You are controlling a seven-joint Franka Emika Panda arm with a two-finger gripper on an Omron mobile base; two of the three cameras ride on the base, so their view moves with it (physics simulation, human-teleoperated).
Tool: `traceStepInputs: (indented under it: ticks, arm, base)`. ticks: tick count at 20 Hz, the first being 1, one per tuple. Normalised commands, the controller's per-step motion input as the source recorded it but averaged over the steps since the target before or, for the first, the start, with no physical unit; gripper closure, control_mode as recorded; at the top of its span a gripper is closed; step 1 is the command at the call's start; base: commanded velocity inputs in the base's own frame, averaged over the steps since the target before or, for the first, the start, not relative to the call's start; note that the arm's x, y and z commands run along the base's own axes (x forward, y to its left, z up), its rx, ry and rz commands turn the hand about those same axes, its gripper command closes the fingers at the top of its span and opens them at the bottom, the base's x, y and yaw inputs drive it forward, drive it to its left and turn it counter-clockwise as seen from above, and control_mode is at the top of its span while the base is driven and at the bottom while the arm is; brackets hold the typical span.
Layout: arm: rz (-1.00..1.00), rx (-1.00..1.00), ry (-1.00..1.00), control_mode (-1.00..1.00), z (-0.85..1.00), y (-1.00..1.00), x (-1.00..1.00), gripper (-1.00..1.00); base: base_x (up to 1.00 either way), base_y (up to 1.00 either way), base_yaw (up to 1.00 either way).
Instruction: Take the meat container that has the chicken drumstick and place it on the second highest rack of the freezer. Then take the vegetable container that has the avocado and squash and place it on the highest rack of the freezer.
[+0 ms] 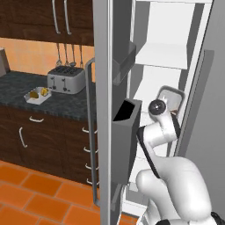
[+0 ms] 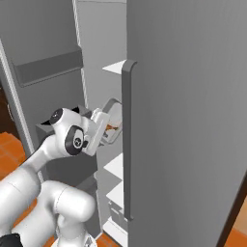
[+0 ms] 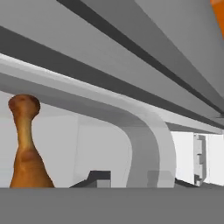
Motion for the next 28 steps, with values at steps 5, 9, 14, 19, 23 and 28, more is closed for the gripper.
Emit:
traceStepInputs:
  ticks: [5,9,14,19,23,28]
  arm:
    - [0.1,-0.02,0.01,-1.0,0.18,-0.04,0.23,1.0]
    - [0.2,-0.12,-0.01,-1.0,0.09,0.42,-0.29,1.0]
    - [0.05,-0.01,0.02,-1.0,0.14,0.01,0.39,1.0]
    - [0.11,-0.01,0.05,-1.0,0.09,-0.39,0.49,1.0]
    - [0.02,0.0,0.06,-1.0,0.31,-0.1,0.44,1.0]
    - [0.0,0.0,0.18,-1.0,0.2,-0.13,0.61,1.0]
  base:
    - [0.0,0.0,0.0]
    - [0.0,0.0,0.0]
    - [0.0,0.0,0.0]
    - [0.0,0.0,0.0]
    - [0.0,0.0,0.0]
    - [0.0,0.0,0.0]
